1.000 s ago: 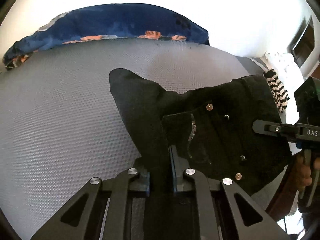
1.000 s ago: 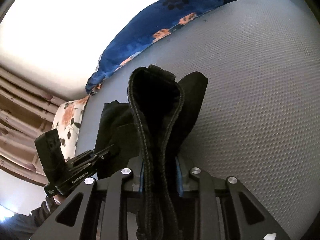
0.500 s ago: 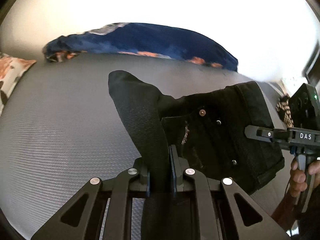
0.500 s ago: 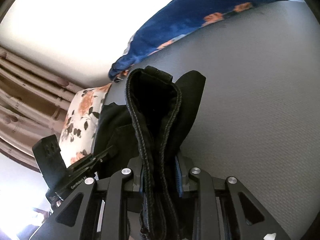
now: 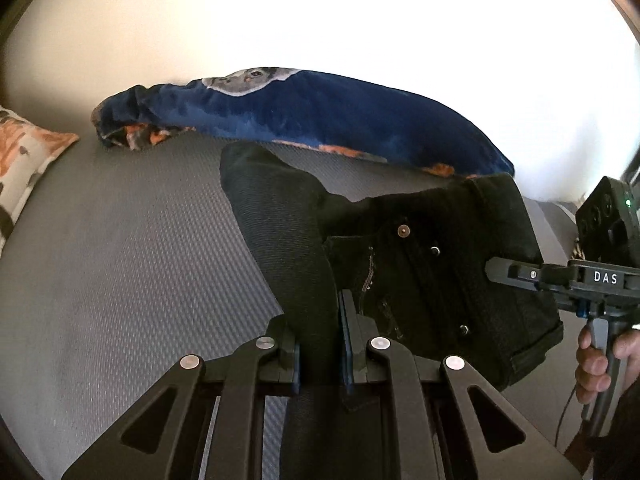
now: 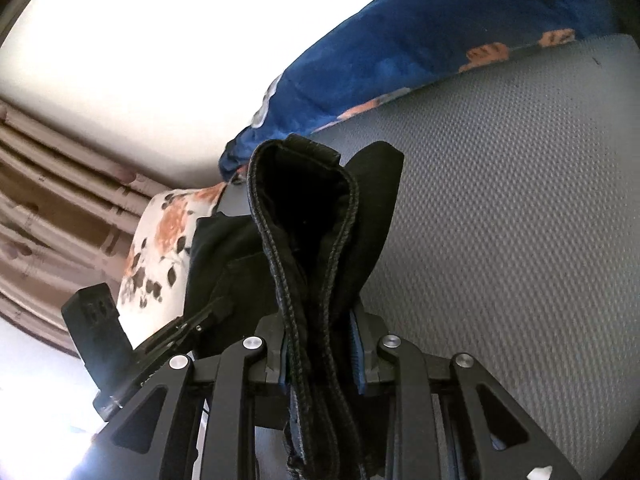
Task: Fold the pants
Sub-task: 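Open both tools and release the folded jeans stack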
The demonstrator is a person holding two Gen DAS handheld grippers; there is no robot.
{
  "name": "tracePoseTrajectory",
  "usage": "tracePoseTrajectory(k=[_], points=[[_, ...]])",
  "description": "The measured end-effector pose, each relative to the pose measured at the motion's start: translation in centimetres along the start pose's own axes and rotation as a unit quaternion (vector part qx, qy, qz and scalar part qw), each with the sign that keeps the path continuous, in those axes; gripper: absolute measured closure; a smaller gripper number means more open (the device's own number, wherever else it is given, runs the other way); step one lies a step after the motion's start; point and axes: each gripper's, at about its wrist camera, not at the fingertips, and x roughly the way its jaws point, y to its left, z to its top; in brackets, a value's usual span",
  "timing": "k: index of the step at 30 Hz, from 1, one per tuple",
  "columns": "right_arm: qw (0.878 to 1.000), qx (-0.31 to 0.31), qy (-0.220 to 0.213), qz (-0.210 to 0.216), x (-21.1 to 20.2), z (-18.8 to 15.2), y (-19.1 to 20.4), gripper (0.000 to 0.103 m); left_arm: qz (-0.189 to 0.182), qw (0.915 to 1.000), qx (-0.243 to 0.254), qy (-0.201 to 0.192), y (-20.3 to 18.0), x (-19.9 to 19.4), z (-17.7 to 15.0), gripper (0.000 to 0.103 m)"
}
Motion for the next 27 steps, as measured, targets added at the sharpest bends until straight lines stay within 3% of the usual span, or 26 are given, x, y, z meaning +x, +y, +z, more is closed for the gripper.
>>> tracePoseTrajectory(k=[5,9,10,14,17,19,23,27], points=[[1.0,-0.001,-0.007,-0.023,1.4,1.9,-1.0,0.08,0.001,1.0,-0.007,0.005,1.3,2.6,1.5,0.087],[0.998,-0.007,-0.002,-0.066,2.4,1.8,-2.5,0.08,0.003,0.9992,-0.011,0.037,3.1,5.3,0.7,0.084],[0.996,-0.018,0.001,-0.09,2.8,1.5,-2.8,0.079,0.005,0.9992,-0.014,0.038,3.6,5.7,0.2,0.081],[0.988,-0.043,-0.007,-0.149,3.4,0.2,-3.5,0.059,0.028,0.9986,-0.02,0.039,4.4,6.5,-0.9,0.057],[0.984,-0.062,-0.018,-0.169,3.4,-0.7,-3.5,0.057,0.035,0.9981,-0.037,0.033,4.7,6.6,-1.5,0.047],[0.98,-0.07,-0.027,-0.183,3.4,-1.2,-3.3,0.055,0.066,0.9968,-0.035,0.028,4.4,6.4,-1.6,0.038],[0.975,-0.071,-0.033,-0.208,3.3,-1.2,-2.7,0.047,0.106,0.9936,-0.026,0.029,3.8,5.2,-1.5,0.038],[0.967,-0.107,-0.051,-0.223,1.9,-1.9,-0.1,0.046,0.137,0.9904,-0.012,0.013,2.4,2.0,-2.1,0.038]])
